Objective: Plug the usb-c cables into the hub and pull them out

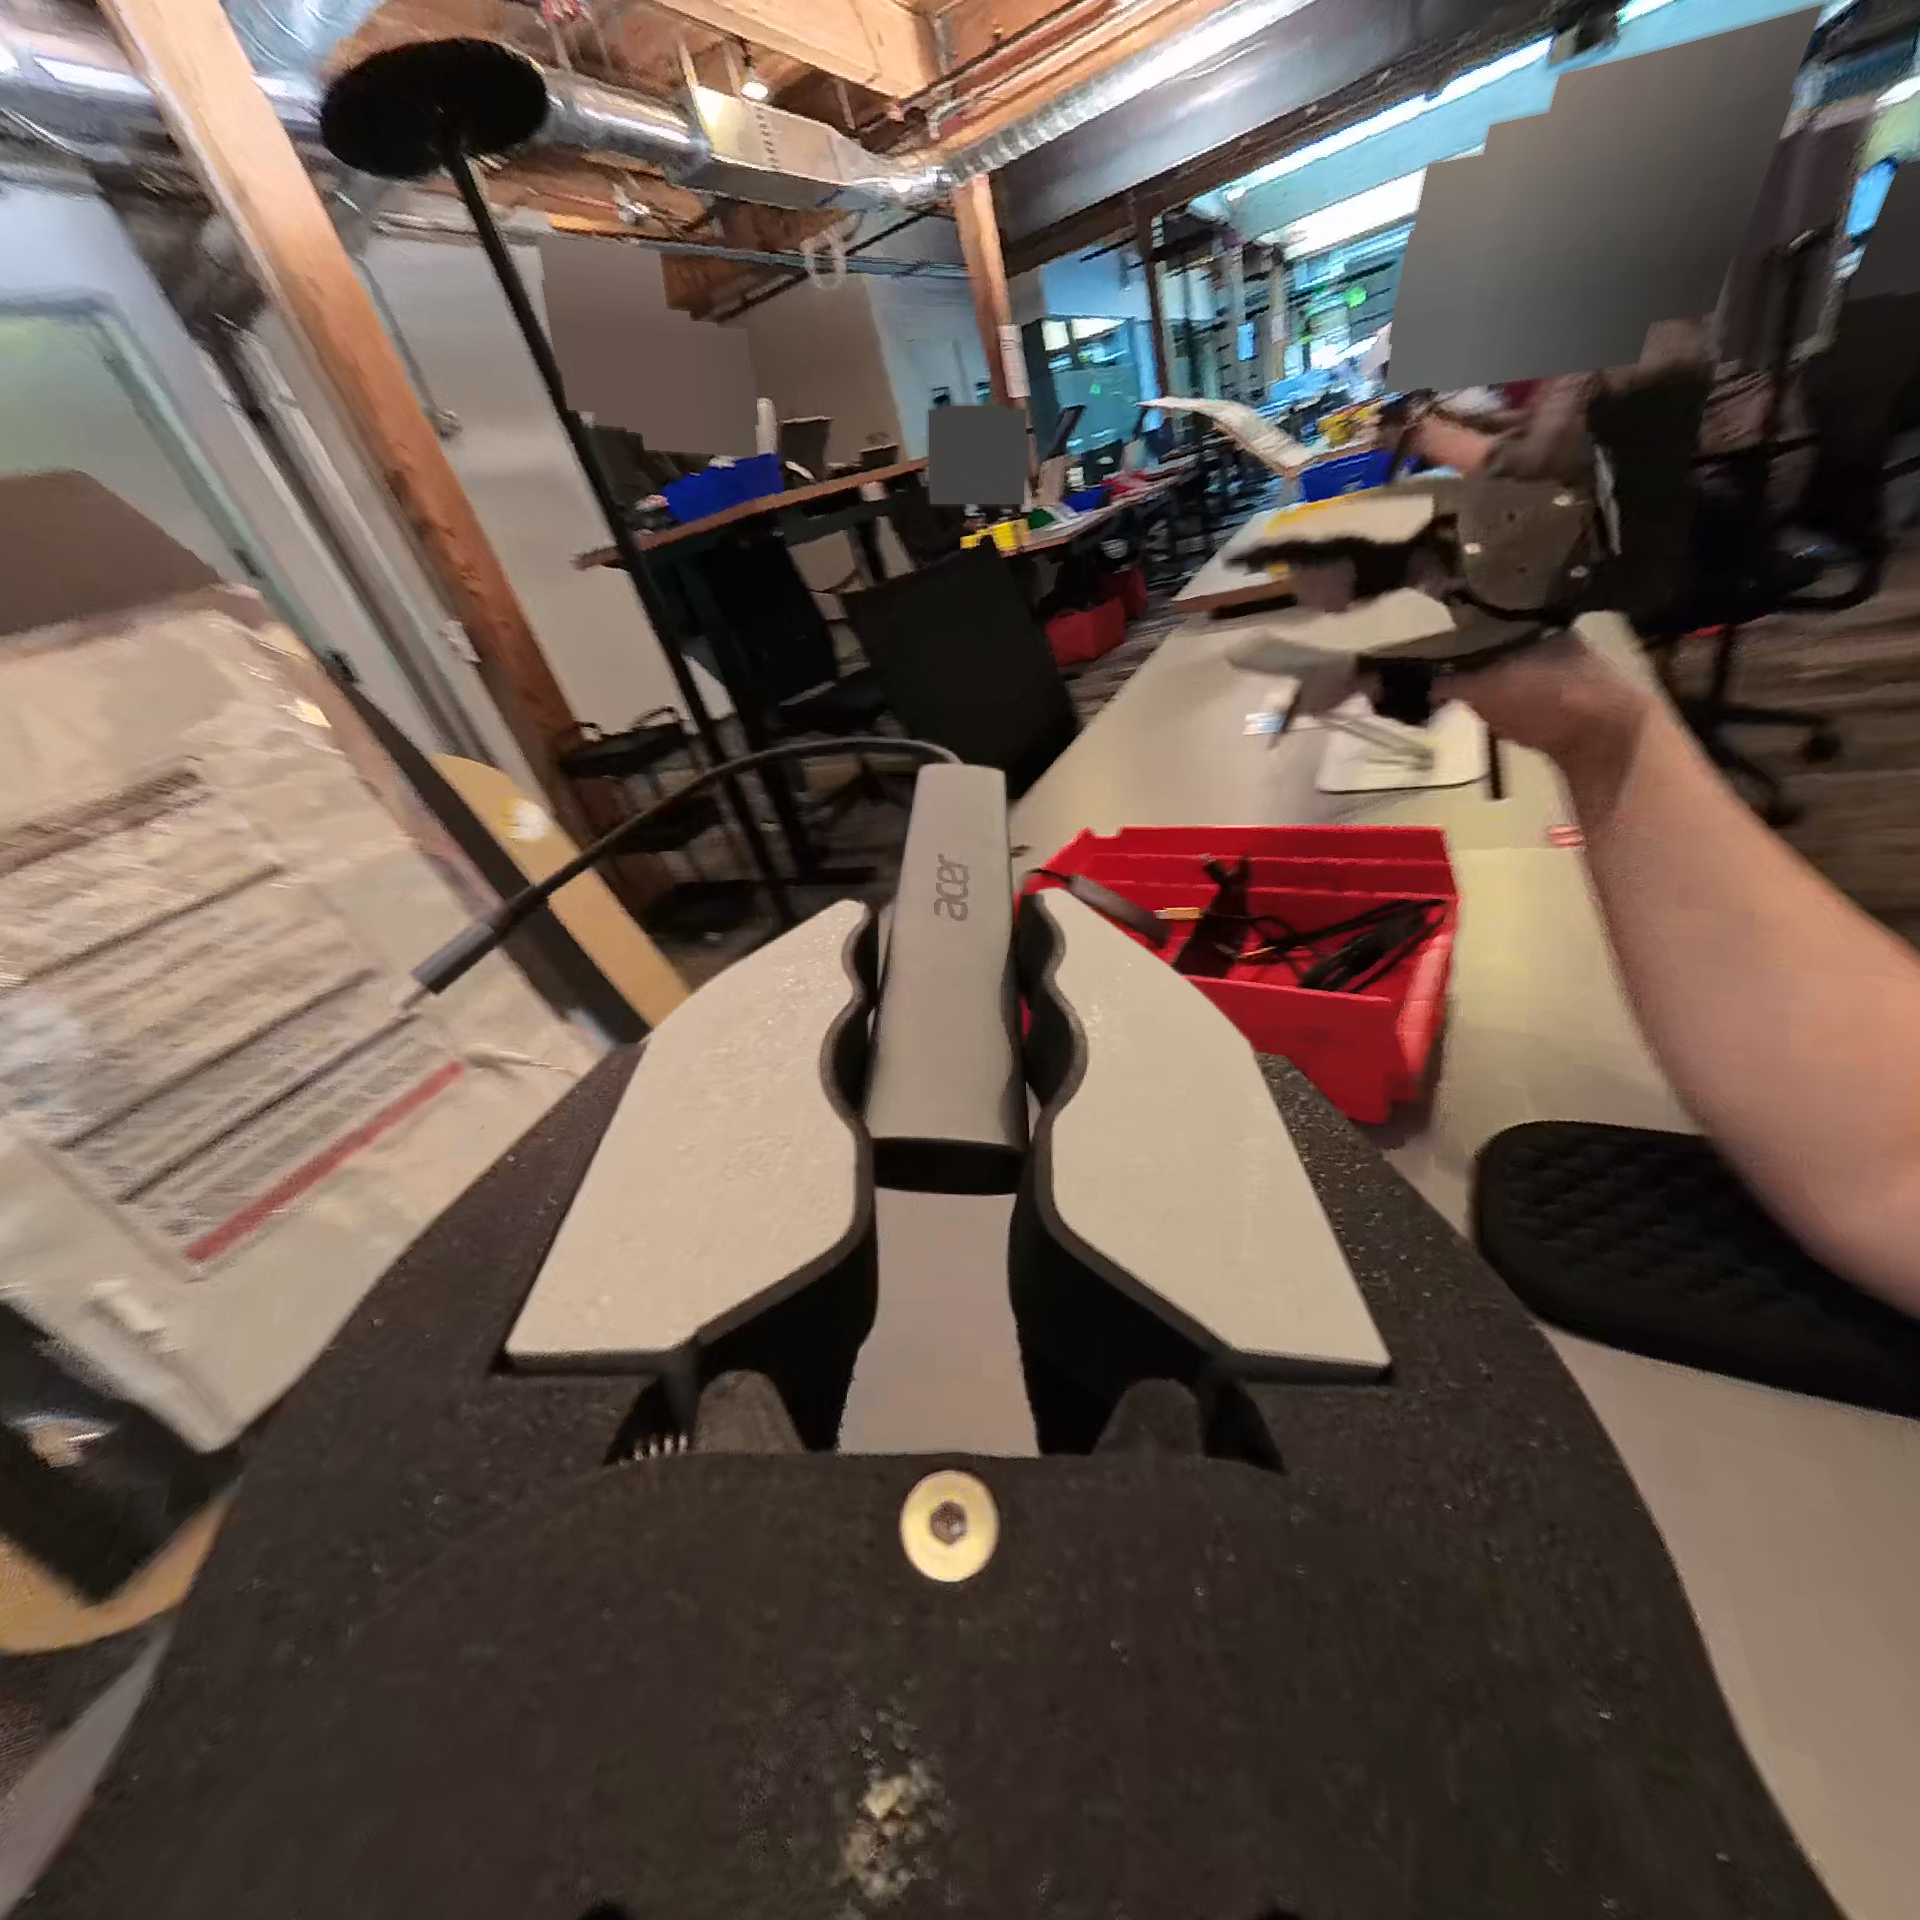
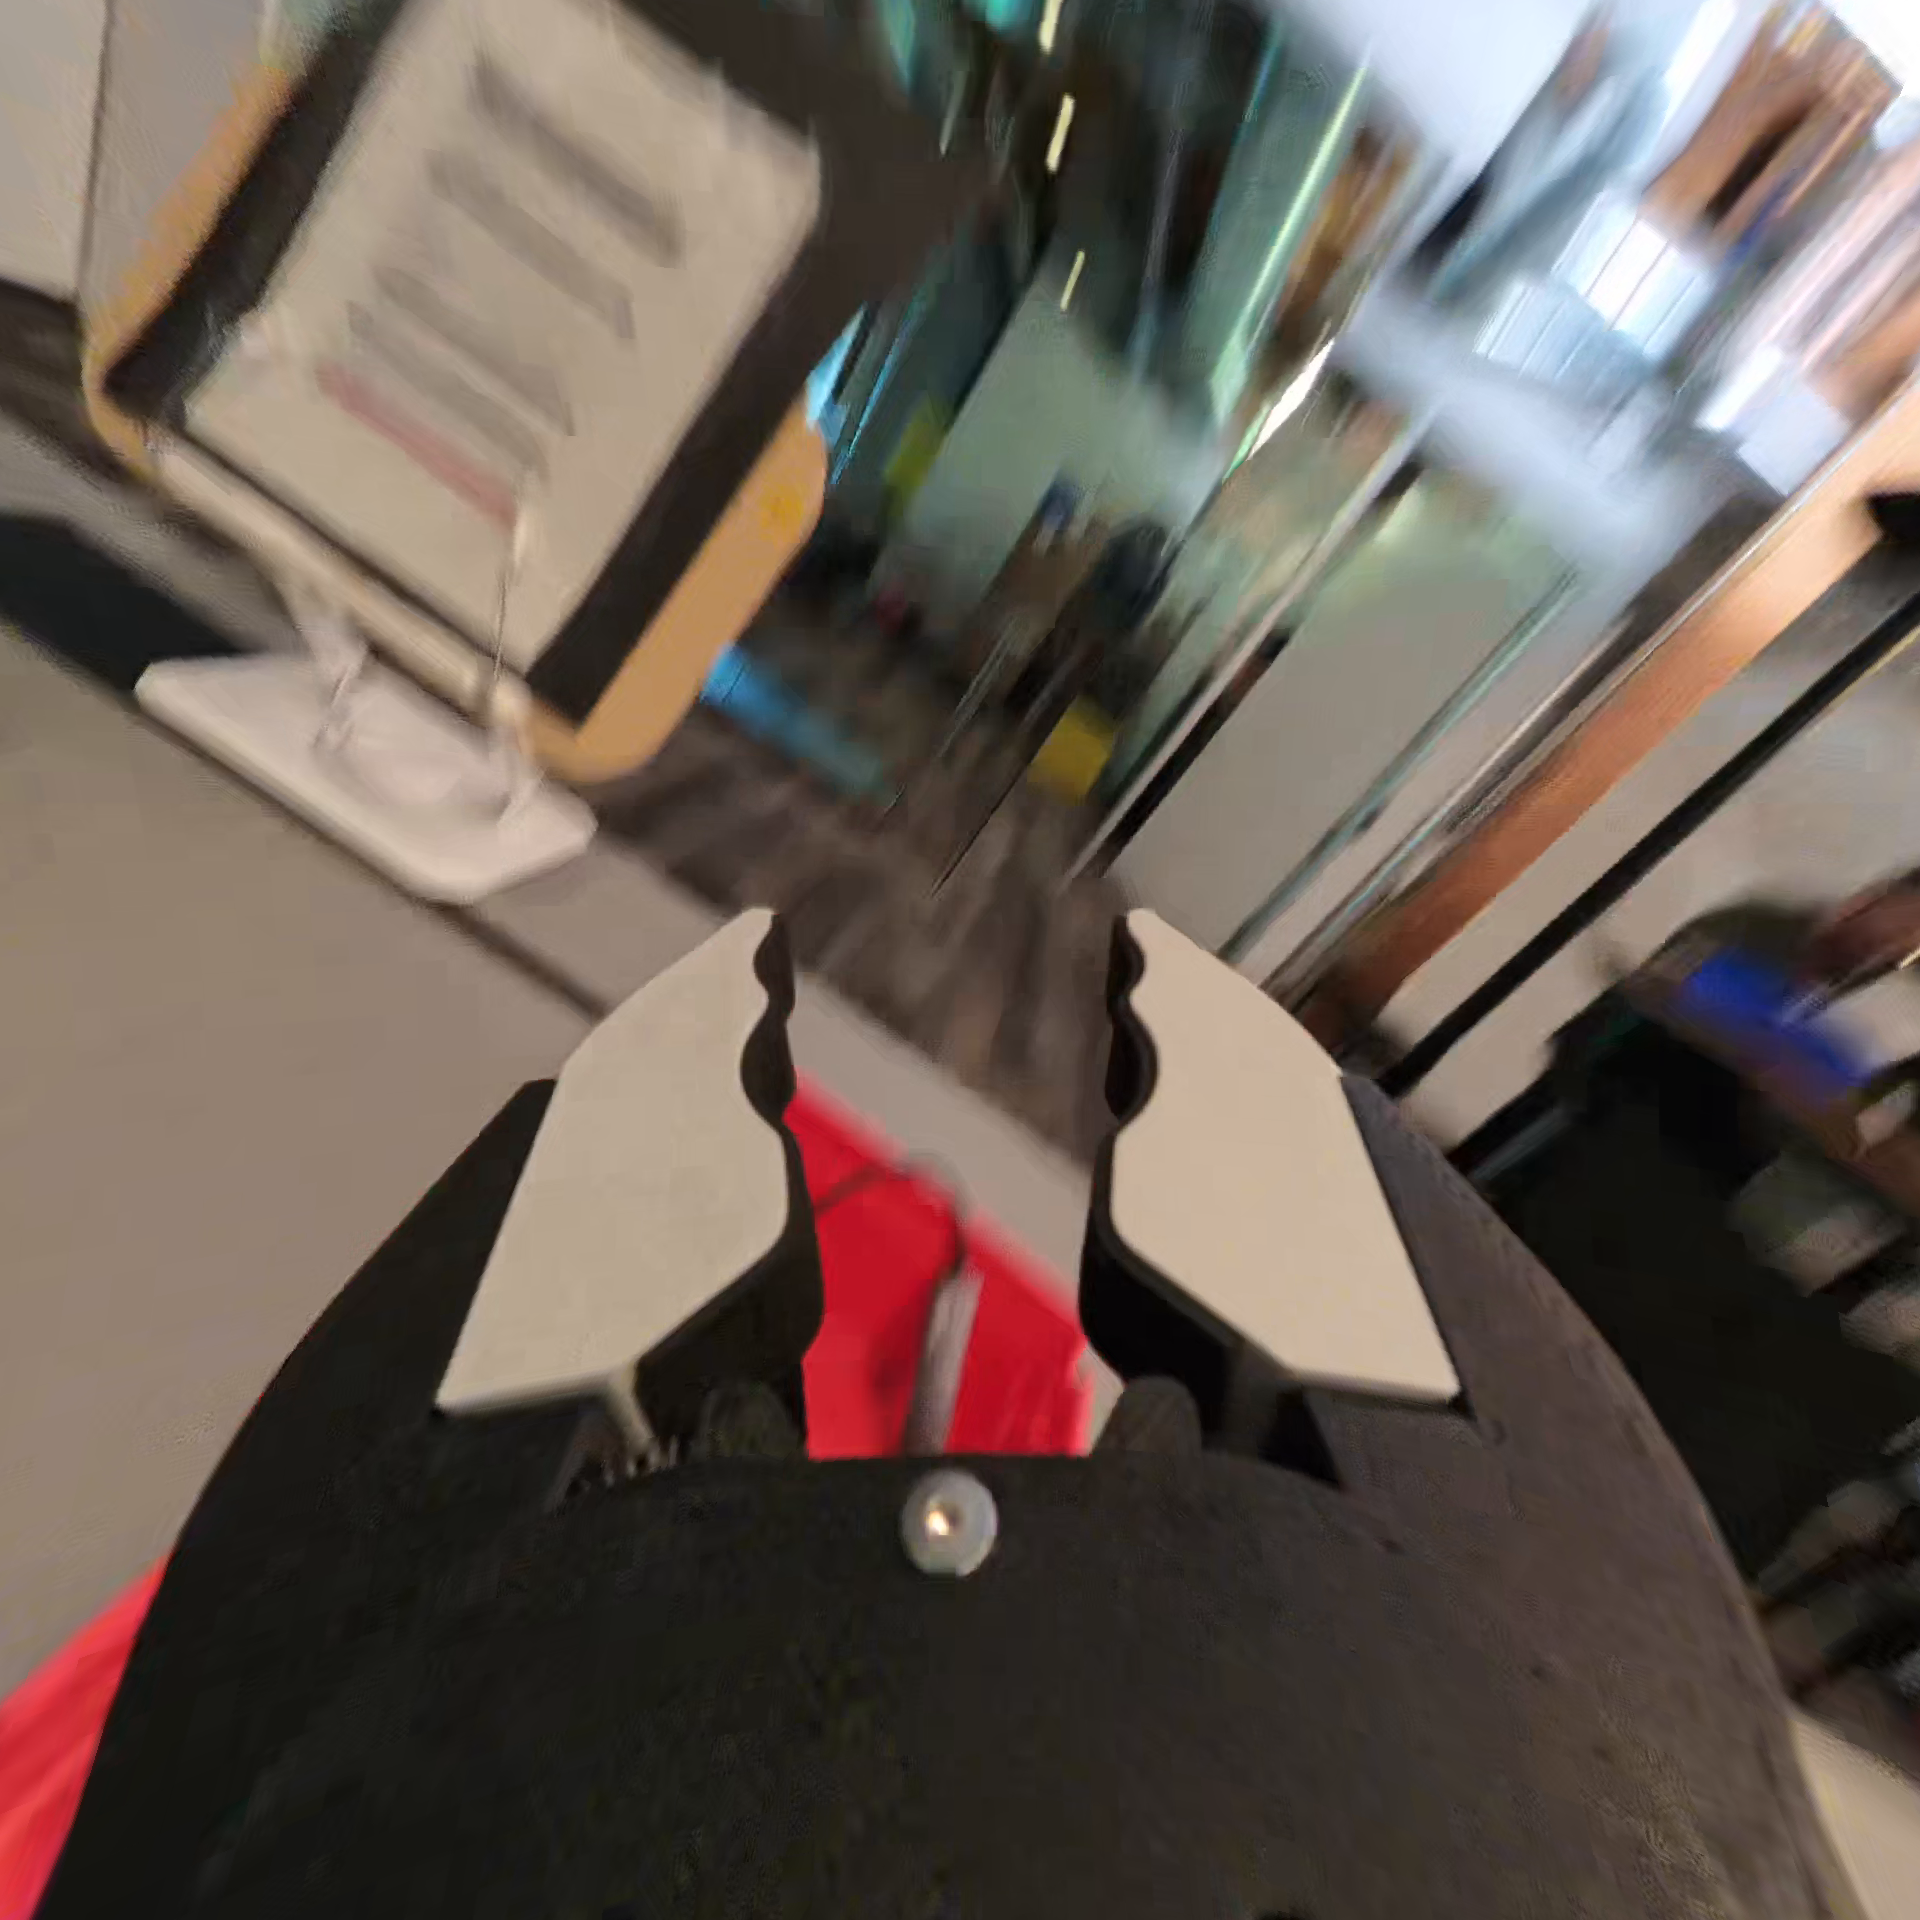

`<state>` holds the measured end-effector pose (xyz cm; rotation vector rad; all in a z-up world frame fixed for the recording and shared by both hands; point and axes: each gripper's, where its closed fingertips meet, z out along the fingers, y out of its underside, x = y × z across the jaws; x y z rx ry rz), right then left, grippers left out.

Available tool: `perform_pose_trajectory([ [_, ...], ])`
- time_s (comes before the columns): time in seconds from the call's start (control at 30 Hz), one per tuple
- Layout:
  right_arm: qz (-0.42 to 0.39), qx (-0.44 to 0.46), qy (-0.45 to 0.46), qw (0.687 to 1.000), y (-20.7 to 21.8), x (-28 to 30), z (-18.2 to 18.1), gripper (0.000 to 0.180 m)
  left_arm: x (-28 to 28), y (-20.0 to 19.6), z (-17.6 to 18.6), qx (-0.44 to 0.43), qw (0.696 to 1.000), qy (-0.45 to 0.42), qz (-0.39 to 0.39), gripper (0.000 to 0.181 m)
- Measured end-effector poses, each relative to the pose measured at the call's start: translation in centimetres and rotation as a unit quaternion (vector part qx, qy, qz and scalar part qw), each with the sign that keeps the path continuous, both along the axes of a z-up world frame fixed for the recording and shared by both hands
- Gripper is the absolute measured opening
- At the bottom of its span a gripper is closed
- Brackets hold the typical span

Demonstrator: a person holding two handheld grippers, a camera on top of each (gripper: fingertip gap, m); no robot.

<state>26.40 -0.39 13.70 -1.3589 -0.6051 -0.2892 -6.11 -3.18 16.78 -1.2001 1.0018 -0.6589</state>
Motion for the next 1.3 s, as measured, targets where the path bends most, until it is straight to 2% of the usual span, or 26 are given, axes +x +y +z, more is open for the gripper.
perform_pose_trajectory([
  [0.03,0.012,0.076,-0.030,0.997,-1.3,-2.2,2.7,0.059,0.5,-0.2,-0.3,-0.022,1.000,-0.003,-0.019,0.024],
  [0.1,0.048,0.221,-0.107,0.968,-4.3,-7.8,6.5,0.053,1.4,-0.5,-1.0,-0.060,0.997,-0.004,-0.051,0.024],
  [0.17,0.104,0.294,-0.174,0.934,-6.1,-14.1,7.3,0.043,2.1,-0.7,-1.4,-0.080,0.994,-0.005,-0.073,0.024],
  [0.23,0.159,0.250,-0.242,0.924,-5.6,-19.4,5.0,0.032,2.6,-1.0,-1.8,-0.087,0.993,0.002,-0.084,0.024],
  [0.3,0.165,0.214,-0.317,0.909,-4.3,-22.6,2.5,0.032,3.0,-0.9,-2.3,-0.088,0.993,0.017,-0.080,0.024],
  [0.37,0.207,0.169,-0.341,0.901,-3.6,-25.1,0.0,0.032,3.2,-0.5,-3.4,-0.095,0.992,0.049,-0.061,0.025],
  [0.43,0.283,0.103,-0.312,0.901,-3.7,-27.3,-2.1,0.034,3.0,0.5,-4.1,-0.089,0.993,0.069,-0.031,0.025],
  [0.5,0.392,0.047,-0.230,0.889,-5.1,-30.1,-3.2,0.037,3.0,0.8,-4.2,-0.086,0.993,0.072,-0.022,0.025],
  [0.57,0.439,0.003,-0.168,0.883,-5.0,-32.4,-3.9,0.040,2.8,1.0,-3.9,-0.085,0.995,0.057,-0.017,0.025],
  [0.63,0.422,-0.001,-0.135,0.896,-3.5,-34.1,-4.5,0.044,2.6,1.1,-3.5,-0.086,0.995,0.043,-0.015,0.025],
  [0.73,0.351,0.043,-0.061,0.933,-0.4,-35.2,-4.2,0.045,2.2,1.2,-3.0,-0.089,0.996,0.024,-0.012,0.025],
  [0.8,0.330,0.056,-0.046,0.941,0.3,-35.6,-4.8,0.031,2.0,1.1,-2.6,-0.091,0.996,0.009,-0.018,0.024],
  [0.9,0.273,0.083,-0.065,0.956,1.2,-33.8,-3.9,0.011,1.9,0.8,-2.1,-0.085,0.996,-0.006,-0.030,0.055],
  [0.97,0.243,0.084,-0.060,0.965,2.2,-30.8,-2.2,0.011,1.6,1.1,-1.6,-0.089,0.996,-0.021,-0.014,0.075],
  [1.0,0.221,0.089,-0.056,0.970,2.8,-28.5,-1.0,0.011,1.4,1.2,-1.6,-0.093,0.995,-0.017,-0.010,0.078],
  [1.1,0.124,0.088,-0.054,0.987,4.8,-19.3,1.4,0.011,1.0,1.2,-1.9,-0.101,0.995,-0.005,-0.012,0.075],
  [1.17,0.064,0.064,-0.039,0.995,5.6,-12.4,1.4,0.011,0.9,1.2,-1.9,-0.103,0.995,-0.007,-0.017,0.070],
  [1.23,0.052,0.037,-0.014,0.998,5.9,-7.1,0.1,0.011,0.9,1.2,-2.2,-0.109,0.994,0.002,-0.020,0.070],
  [1.3,0.020,-0.011,-0.025,0.999,6.7,-2.8,-2.9,0.011,1.2,1.3,-2.9,-0.115,0.993,0.019,-0.020,0.069],
])
